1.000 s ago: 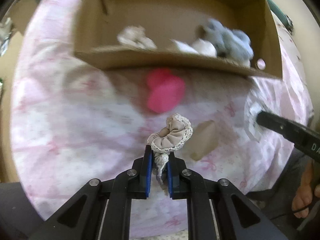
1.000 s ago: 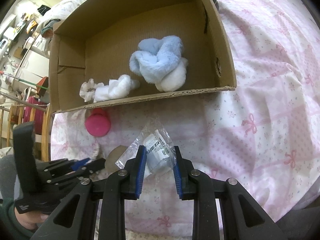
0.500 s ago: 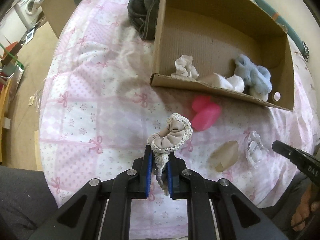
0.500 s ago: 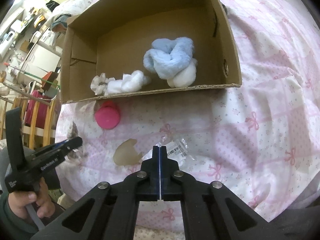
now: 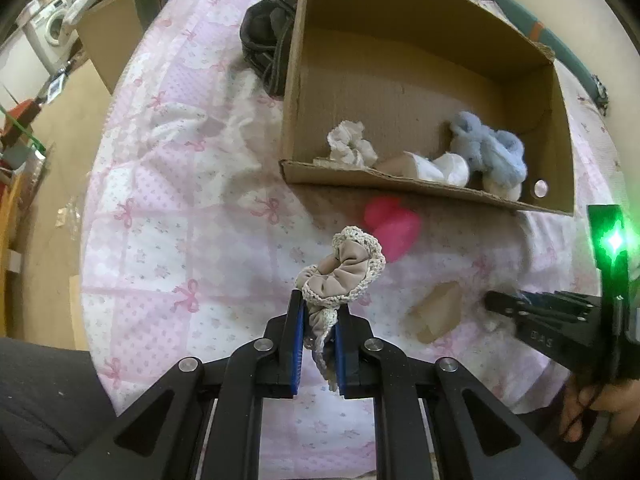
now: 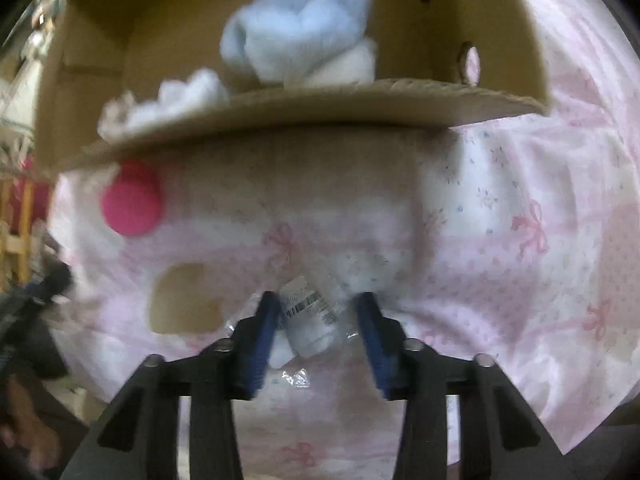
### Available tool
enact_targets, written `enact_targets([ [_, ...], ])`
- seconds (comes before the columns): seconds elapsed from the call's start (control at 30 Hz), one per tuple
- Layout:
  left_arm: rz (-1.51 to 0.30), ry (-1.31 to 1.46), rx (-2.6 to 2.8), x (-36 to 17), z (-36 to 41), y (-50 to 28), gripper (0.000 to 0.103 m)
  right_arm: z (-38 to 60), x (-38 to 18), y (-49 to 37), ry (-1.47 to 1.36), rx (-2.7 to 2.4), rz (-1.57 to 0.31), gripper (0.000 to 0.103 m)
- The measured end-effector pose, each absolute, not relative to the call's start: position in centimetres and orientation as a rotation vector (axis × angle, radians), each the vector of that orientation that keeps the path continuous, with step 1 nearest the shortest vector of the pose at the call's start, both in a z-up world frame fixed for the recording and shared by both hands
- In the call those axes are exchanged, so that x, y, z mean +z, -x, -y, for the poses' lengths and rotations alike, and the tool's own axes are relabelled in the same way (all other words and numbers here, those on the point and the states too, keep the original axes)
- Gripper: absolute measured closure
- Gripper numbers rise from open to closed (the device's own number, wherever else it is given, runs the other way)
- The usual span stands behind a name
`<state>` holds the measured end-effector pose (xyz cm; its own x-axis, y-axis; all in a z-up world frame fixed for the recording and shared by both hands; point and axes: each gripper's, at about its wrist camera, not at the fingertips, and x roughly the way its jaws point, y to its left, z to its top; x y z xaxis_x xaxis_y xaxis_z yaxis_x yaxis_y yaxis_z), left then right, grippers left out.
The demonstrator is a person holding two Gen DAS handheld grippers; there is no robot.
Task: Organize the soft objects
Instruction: 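Carry the plastic bag and lace scrunchie in both tools over the box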
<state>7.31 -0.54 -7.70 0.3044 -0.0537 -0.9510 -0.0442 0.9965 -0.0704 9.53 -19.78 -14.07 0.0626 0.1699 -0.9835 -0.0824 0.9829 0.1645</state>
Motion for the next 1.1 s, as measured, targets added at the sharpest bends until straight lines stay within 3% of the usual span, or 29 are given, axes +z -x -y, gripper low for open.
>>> enact_targets([
  [0.07, -1.251, 0.043, 0.029, -7.8, 0.8, -7.4, 0.091, 19.4, -13.9, -9.4, -0.030, 0.196, -1.493, 0.086],
  [0.1, -1.254, 0.042, 0.030, -7.8, 0.9, -7.5, 0.091, 19.2, -13.8, -9.2, -0.021, 0.203, -1.490, 0.088],
  [0.4, -1.210, 0.116, 0.013, -5.4, 0.4, -6.9, 0.091, 20.7, -8.7, -7.8, -0.115, 0.242, -1.349, 0.089],
  [0.73, -1.017, 0.071, -0.009, 2.1, 0.9, -10.1, 0.091, 23.4, -0.8, -7.1, -0.265, 0.315, -1.120, 0.088],
  [1.1, -0.924, 0.017, -0.033, 4.7, 2.1, -15.4, 0.091, 23.5, 2.9, -11.3, -0.325, 0.341, -0.961, 0.088],
])
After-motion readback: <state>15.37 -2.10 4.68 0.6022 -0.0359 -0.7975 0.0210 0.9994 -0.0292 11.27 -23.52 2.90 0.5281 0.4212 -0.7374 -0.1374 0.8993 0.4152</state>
